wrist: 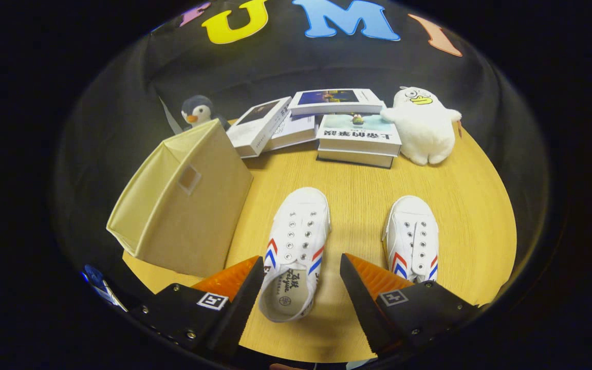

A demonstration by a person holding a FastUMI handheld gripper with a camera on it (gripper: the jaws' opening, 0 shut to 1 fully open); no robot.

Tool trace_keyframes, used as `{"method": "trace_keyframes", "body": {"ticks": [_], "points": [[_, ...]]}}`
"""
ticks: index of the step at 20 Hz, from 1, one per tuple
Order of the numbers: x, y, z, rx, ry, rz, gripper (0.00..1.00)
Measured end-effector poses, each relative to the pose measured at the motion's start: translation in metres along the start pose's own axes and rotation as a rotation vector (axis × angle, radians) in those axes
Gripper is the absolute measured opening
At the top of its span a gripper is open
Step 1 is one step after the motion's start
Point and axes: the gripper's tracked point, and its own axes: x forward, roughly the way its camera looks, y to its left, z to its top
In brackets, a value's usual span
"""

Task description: Open the storage box then place both shoes into the box .Put the left shoe in first, then the right shoe, with the right side of both shoes facing outward in a uniform manner.

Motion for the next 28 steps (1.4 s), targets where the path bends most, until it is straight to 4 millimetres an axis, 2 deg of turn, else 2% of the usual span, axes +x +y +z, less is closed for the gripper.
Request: {"method": "trace_keyframes", "body": {"ticks": [4, 10, 12, 14, 19, 21, 23, 25, 26, 27, 28], "points": [[0.017, -0.012, -0.023, -0.007, 0.087, -0.038, 0.92], [0.037, -0.031, -0.044, -0.031, 0.220, -0.095, 0.91], [0.041, -0.038, -0.043, -0.040, 0.240, -0.113, 0.91], [0.044, -0.043, -0.034, -0.027, 0.227, -0.122, 0.90], [0.057, -0.043, -0.025, -0.029, 0.258, -0.079, 0.89], [0.059, -0.035, -0.026, -0.037, 0.262, -0.027, 0.86], [0.061, -0.020, -0.028, -0.034, 0.260, 0.053, 0.54], [0.060, -0.015, -0.029, -0.031, 0.267, 0.069, 0.20], [0.057, -0.017, -0.029, -0.024, 0.269, 0.062, 0.17], [0.058, -0.016, -0.030, -0.002, 0.275, 0.071, 0.06], [0.056, -0.013, -0.030, 0.038, 0.282, 0.091, 0.06]]}}
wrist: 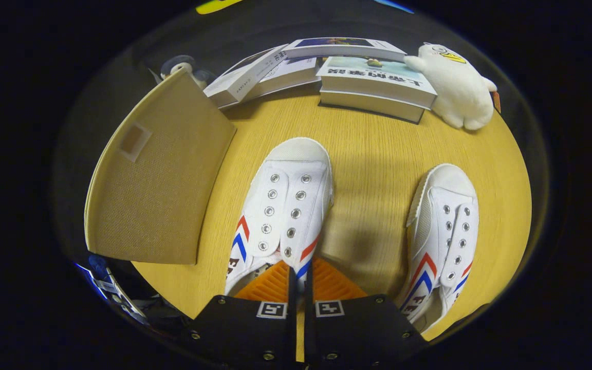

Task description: Open the storage box then place both shoes into the box .Put the left shoe in first, then the right shoe, with the right side of both shoes facing outward in a uniform manner.

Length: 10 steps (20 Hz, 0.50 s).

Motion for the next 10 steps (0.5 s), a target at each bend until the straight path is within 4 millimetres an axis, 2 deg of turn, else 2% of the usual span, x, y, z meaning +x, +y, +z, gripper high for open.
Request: {"method": "trace_keyframes", "body": {"ticks": [1, 2, 6, 10], "points": [[-0.002, 0.001, 0.000, 0.044, 0.001, 0.018, 0.06], [-0.003, 0.001, 0.003, 0.094, -0.010, 0.033, 0.01], [-0.012, 0.005, 0.001, 0.134, -0.006, 0.049, 0.00], [-0.030, 0.018, 0.007, 0.170, -0.016, 0.084, 0.00]]}}
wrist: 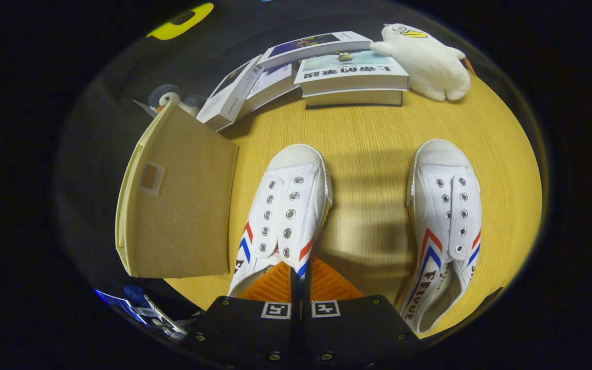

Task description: Open the storage box then place both shoes into the box .Put the left shoe in first, then the right shoe, with the right side of both shoes facing outward in a uniform manner.

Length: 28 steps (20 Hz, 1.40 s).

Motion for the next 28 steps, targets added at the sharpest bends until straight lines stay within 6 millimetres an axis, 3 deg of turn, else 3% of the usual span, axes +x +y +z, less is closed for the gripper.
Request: {"method": "trace_keyframes", "body": {"ticks": [7, 15, 22, 28], "points": [[-0.051, 0.028, 0.022, -0.027, -0.040, -0.007, 0.00], [-0.108, 0.080, 0.060, -0.041, -0.122, 0.025, 0.00], [-0.118, 0.137, 0.082, -0.098, -0.136, 0.087, 0.00], [-0.108, 0.183, 0.089, -0.160, -0.113, 0.135, 0.00]]}}
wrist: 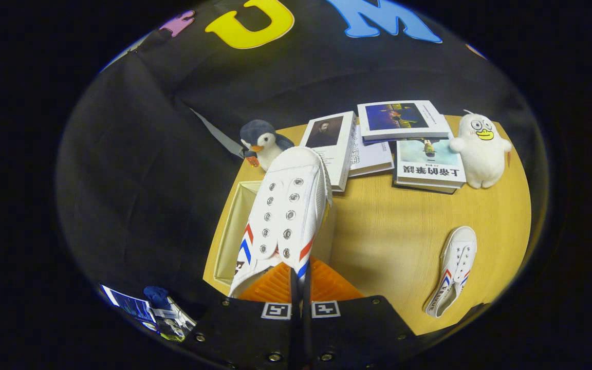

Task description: Open the storage box then place both shoes into the box .Put the left shoe in first, then the right shoe, with the right side of both shoes facing outward in a uniform manner.

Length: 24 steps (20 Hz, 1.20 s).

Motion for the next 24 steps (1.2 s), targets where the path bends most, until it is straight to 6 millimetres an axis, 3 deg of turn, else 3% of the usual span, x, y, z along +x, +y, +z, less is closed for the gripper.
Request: {"method": "trace_keyframes", "body": {"ticks": [10, 24], "points": [[0.051, 0.053, -0.004, -0.084, 0.092, 0.052, 0.00], [0.119, 0.080, -0.025, -0.098, 0.180, 0.022, 0.00]]}}
